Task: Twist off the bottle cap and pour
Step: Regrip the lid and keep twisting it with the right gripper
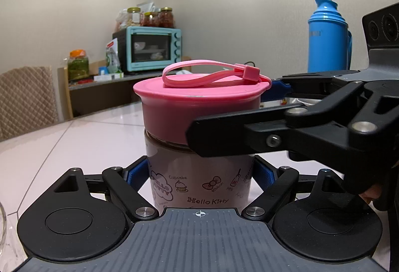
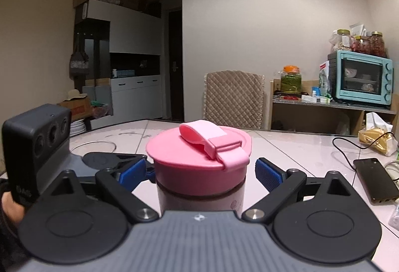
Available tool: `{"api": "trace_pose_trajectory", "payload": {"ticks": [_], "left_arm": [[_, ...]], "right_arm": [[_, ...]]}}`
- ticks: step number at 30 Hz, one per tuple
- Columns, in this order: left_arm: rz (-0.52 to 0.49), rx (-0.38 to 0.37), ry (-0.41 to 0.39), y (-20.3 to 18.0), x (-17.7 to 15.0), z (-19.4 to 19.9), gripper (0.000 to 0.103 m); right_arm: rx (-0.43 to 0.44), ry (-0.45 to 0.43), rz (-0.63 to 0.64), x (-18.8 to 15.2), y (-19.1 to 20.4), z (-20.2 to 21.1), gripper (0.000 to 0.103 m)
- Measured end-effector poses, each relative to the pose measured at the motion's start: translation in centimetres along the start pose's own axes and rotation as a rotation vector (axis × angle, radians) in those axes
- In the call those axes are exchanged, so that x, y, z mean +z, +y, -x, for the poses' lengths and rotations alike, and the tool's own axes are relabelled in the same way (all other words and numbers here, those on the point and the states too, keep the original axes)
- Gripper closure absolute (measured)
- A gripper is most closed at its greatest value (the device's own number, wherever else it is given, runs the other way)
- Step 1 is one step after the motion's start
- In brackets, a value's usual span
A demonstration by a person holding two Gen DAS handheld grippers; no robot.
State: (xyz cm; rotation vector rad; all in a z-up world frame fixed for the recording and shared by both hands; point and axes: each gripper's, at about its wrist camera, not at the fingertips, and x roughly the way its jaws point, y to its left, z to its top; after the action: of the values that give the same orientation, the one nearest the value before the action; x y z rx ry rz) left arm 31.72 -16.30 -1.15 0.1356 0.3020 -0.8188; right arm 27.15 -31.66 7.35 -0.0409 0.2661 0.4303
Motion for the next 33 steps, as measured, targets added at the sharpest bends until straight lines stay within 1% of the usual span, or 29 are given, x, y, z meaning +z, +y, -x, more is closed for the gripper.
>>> {"api": "trace_pose_trajectory", "payload": {"ticks": [6, 11, 18, 21, 24, 25, 30, 33], "left_arm": [[0.0, 0.0, 0.0, 0.0, 0.0, 0.0, 0.014], [0.0, 0.0, 0.0, 0.0, 0.0, 0.0, 0.013], [0.001, 0.0, 0.0, 0.0, 0.0, 0.0, 0.014], [0.0, 0.0, 0.0, 0.0, 0.0, 0.0, 0.014], [0.001, 0.0, 0.0, 0.1, 0.0, 0.0, 0.014], [0.001, 0.0, 0.0, 0.0, 0.0, 0.0, 0.014], [0.001, -0.001, 0.0, 0.0, 0.0, 0.0, 0.014], [0.002, -0.001, 0.0, 0.1, 0.0, 0.0, 0.014]], "right_arm": [[-0.026, -0.004, 0.002, 0.0, 0.5, -0.5, 0.008], [-0.038, -0.002, 0.008, 0.1, 1.0, -0.7, 0.017], [-0.032, -0.006, 0.014, 0.0, 1.1, -0.5, 0.018], [0.002, -0.008, 0.021, 0.0, 0.6, -0.5, 0.018], [0.073, -0.004, 0.021, 0.2, -0.8, -0.6, 0.018], [0.112, 0.002, 0.027, 0.3, -1.4, -0.7, 0.018], [0.251, 0.01, 0.098, 0.8, -3.6, -0.9, 0.018], [0.335, 0.018, 0.116, 1.1, -4.9, -1.2, 0.018]]}}
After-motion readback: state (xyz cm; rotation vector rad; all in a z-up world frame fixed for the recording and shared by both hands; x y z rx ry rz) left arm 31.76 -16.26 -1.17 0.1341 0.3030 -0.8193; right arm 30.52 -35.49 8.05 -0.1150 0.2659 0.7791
